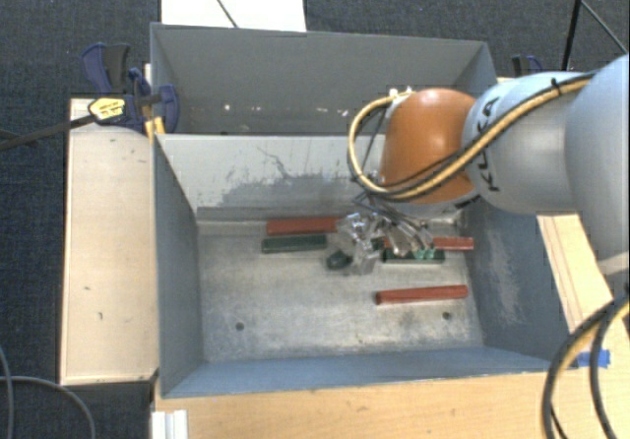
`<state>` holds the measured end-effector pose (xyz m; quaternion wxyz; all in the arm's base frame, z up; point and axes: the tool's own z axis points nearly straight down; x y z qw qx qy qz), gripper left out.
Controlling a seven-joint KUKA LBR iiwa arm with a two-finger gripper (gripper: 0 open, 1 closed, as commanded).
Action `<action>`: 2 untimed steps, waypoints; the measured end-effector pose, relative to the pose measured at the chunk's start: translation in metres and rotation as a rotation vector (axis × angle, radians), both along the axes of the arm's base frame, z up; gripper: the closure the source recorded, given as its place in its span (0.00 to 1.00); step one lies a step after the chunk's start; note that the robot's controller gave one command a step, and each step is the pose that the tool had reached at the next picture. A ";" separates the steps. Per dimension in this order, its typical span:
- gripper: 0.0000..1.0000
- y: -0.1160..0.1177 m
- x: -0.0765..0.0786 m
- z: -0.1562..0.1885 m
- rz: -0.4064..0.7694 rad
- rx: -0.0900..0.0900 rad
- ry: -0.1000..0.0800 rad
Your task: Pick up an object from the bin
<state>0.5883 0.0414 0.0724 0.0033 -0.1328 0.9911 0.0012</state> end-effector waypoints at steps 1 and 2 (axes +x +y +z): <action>1.00 0.000 0.003 0.075 -0.007 -0.002 -0.005; 1.00 0.000 0.005 0.132 -0.014 -0.002 -0.004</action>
Offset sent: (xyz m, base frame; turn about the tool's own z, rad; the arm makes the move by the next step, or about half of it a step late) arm 0.0000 0.0000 0.0697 0.0000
